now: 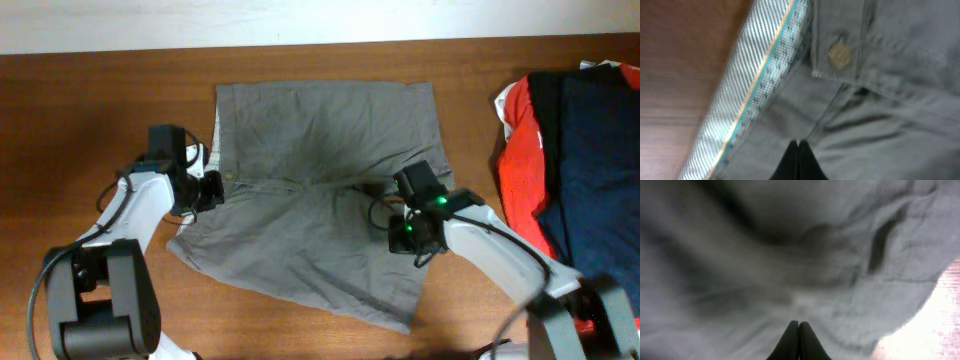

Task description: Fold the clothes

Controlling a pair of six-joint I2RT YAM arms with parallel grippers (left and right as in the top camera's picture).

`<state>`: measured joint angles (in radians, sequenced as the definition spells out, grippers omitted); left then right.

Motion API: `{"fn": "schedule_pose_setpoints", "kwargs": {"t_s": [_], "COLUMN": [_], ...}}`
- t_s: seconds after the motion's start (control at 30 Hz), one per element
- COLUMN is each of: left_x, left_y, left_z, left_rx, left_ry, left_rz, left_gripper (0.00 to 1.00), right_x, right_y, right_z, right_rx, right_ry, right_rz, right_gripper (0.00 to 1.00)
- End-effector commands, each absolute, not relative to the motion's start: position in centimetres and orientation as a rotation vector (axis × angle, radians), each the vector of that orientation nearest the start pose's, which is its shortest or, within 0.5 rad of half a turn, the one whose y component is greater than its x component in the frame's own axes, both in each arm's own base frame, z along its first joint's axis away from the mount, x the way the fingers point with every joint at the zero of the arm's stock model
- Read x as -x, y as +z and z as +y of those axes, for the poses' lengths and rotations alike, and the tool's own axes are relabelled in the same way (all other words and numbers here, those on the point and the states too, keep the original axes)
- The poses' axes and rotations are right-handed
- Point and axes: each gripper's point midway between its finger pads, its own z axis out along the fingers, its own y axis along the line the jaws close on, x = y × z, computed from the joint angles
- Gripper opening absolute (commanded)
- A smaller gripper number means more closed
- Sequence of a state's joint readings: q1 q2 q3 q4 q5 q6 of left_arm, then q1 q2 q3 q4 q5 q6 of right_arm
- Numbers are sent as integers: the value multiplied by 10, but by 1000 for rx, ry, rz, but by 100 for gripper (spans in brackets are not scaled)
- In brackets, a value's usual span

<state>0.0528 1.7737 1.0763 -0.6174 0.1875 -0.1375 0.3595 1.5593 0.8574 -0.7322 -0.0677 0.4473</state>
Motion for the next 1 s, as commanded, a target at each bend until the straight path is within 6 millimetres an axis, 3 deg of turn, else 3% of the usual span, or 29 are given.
{"fn": "schedule_pose_setpoints", "kwargs": {"t_s": [0.0,0.07,0.17,0.2,0.23,0.27,0.3,0.37,0.43,0.47,0.53,0.57,0.63,0.7,0.73,0.83,0.87,0.97], "left_x": [-349,-341,-336,-338,-351,-368,-388,-420,-430,-426,-413,-408,-402,-397,-395,-398,-398,-400], "left_y": [1,-11,-19,-18,-7,10,35,98,160,165,133,96,63,26,17,17,17,18], "left_z": [-15,11,12,12,11,5,1,-11,-25,-28,-24,-30,-53,-58,-58,-58,-58,-58], "left_rx": [192,236,277,278,271,255,235,178,152,149,154,111,9,19,16,11,11,8], "left_ry": [-298,-74,-68,-70,-86,-144,-184,-291,-403,-422,-387,-435,-624,-687,-697,-696,-696,-688], "left_rz": [2859,2872,2898,2891,2857,2802,2727,2573,2458,2459,2583,2689,2753,2834,2851,2838,2837,2829], "left_gripper": [1,0,1,1,0,0,0,0,1,3,5,5,4,2,1,1,1,1], "right_x": [-258,-245,-231,-231,-237,-250,-263,-285,-290,-278,-243,-221,-188,-155,-143,-121,-105,-73], "right_y": [-13,-38,-42,-39,-31,-19,-7,29,84,108,121,114,94,75,63,17,9,-12], "right_z": [82,66,43,34,42,62,73,84,118,132,135,140,148,150,146,142,145,137], "right_rx": [-223,-275,-439,-511,-483,-372,-283,-180,47,140,178,191,248,249,187,-55,-82,-225], "right_ry": [-83,-245,-357,-330,-108,162,298,400,711,868,961,1004,1036,1049,1044,1029,1112,1105], "right_rz": [3060,3129,3172,3181,3221,3221,3187,3128,3034,2995,3068,3138,3227,3331,3374,3400,3400,3452], "right_gripper": [4,4,4,4,4,6,10,16,25,27,27,23,19,16,15,7,7,7]}}
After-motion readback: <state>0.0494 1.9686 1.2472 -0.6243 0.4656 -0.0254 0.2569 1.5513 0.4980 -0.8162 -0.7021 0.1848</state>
